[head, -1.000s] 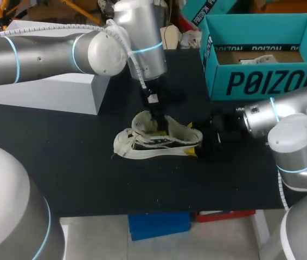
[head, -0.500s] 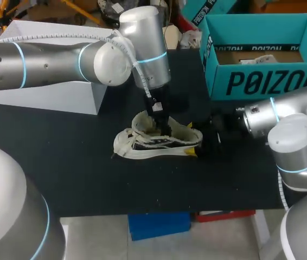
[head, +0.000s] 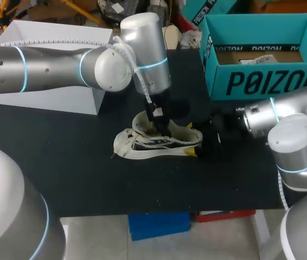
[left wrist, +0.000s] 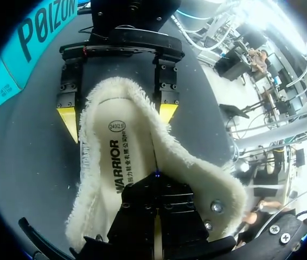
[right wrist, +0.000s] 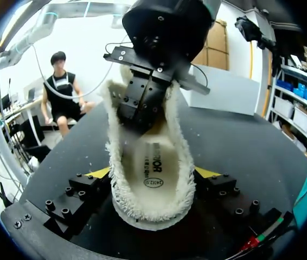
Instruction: Take the shoe out of the shoebox, open the shoe tongue, remove and reinsert the insole, then place the shoe into the shoebox
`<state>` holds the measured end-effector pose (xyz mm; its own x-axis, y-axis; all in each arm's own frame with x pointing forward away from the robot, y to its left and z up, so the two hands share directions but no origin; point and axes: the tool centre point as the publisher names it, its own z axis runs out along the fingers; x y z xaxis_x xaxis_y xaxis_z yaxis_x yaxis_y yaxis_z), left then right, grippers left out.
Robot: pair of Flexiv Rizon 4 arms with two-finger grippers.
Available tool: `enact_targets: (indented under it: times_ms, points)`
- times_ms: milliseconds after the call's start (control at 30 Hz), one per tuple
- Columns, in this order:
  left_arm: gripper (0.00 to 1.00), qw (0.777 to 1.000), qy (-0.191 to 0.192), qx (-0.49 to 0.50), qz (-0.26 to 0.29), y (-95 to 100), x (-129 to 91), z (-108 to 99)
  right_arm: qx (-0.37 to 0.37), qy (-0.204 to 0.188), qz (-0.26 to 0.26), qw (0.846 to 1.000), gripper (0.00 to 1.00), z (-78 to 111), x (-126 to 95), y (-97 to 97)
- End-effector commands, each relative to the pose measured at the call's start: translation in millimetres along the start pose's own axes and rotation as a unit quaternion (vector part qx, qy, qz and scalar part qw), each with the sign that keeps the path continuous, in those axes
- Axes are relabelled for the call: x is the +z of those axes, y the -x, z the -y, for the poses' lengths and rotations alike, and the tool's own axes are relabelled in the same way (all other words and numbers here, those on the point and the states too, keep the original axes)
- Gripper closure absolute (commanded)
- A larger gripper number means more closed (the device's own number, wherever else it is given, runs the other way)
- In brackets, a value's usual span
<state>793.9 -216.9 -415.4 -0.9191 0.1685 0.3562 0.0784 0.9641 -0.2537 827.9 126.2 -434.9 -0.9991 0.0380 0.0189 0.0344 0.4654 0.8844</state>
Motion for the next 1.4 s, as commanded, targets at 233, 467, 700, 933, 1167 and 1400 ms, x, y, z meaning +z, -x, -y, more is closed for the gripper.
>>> enact_targets:
  times_ms: [233, 467, 700, 933, 1167, 1400]
  points:
    - [1.0, 1.0, 0.005, 0.008, 0.006, 0.0, 12, 2, 0.001, 0.0, 0.001, 1.0, 1.0, 1.7, 0, 1.0]
    - [0.67, 1.0, 0.01, 0.015, 0.009, 0.4, 12, 1, 0.001, 0.0, 0.001, 1.0, 1.0, 1.7, 0, 1.0]
    - [0.66, 0.999, 0.03, 0.017, 0.024, 2.8, 16, -4, 0.001, 0.0, 0.001, 1.0, 1.0, 1.7, 0, 1.0]
    - [0.71, 0.993, 0.08, 0.024, 0.089, 17.1, 16, -14, 0.001, 0.0, 0.001, 1.0, 1.0, 1.7, 0, 1.0]
    - [0.7, 0.985, 0.108, 0.028, 0.134, 27.5, 18, -25, 0.001, 0.0, 0.001, 1.0, 1.0, 1.7, 0, 1.0]
    - [0.71, 0.963, 0.149, 0.069, 0.215, 38.6, 24, -31, 0.001, 0.0, 0.001, 1.0, 1.0, 1.7, 0, 1.0]
